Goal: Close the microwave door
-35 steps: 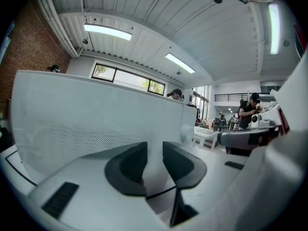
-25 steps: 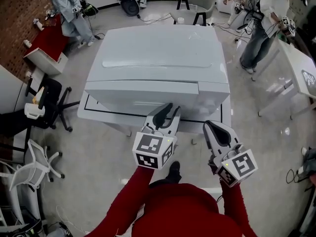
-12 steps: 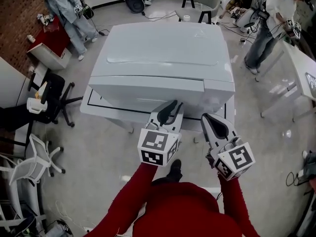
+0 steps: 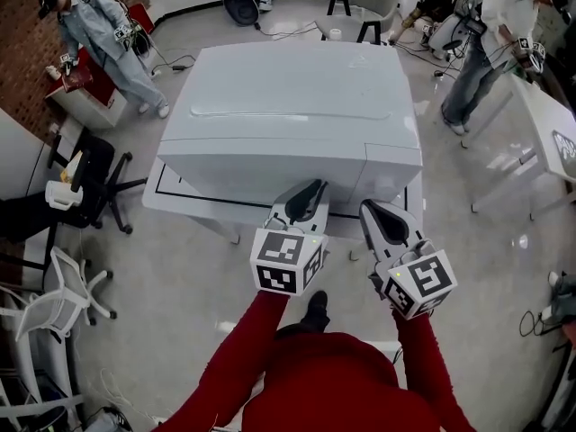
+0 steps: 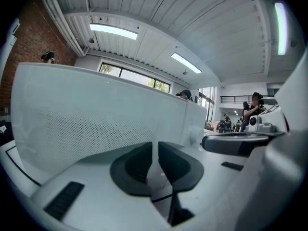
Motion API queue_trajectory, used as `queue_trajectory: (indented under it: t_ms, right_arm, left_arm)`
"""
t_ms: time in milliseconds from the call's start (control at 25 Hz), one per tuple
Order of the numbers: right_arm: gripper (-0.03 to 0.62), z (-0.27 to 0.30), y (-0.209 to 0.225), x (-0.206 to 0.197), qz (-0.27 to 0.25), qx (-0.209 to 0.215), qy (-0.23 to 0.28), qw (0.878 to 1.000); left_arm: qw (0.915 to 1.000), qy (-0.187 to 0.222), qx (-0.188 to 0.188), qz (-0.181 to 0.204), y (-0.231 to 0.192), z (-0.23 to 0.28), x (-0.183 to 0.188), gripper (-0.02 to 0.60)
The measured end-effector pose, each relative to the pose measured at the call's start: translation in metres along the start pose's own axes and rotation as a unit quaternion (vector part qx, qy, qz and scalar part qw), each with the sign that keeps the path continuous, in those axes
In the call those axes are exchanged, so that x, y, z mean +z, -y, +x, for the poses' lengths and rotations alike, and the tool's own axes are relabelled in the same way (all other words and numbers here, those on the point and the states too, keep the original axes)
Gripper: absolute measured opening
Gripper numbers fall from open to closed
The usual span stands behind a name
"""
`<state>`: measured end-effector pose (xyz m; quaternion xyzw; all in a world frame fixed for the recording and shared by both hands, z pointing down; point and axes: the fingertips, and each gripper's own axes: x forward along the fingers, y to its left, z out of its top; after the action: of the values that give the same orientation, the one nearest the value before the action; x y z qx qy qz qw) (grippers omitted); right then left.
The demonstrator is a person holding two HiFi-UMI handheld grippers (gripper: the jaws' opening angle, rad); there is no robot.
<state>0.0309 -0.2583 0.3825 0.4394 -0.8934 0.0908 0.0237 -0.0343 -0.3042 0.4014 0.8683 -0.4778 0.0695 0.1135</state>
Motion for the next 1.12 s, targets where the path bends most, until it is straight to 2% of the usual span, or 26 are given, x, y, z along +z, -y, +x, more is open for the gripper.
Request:
queue_trajectory:
  t_ms: [520,680,960,1120]
  right_arm:
    - [0.015,-0.001,0.004,-0.006,0.006,-0.007,-0.007,1.000]
    - [0.015,-0.012,0.008,-0.005,0.012,-0.022,-0.003,1.000]
    - [0.015,-0.037,0.009,0.001,0.009,-0.030,0.012,0.999]
    - [0.015,-0.048,0.010,0.003,0.012,-0.038,0.020,0.999]
  left_arm:
    - [0.9999,-0.005,0.010,-0.001,-0.001,0.003,-0.004,0.052]
    - [0.9996,-0.012,0.012,0.023,-0.002,0.005,-0.004,0.052]
    - [0.9975,0.051,-0.031,0.039,0.010,-0.021,0.017,0.014]
    - [0.9968,0.058,-0.038,0.039,0.015,-0.036,0.015,0.012]
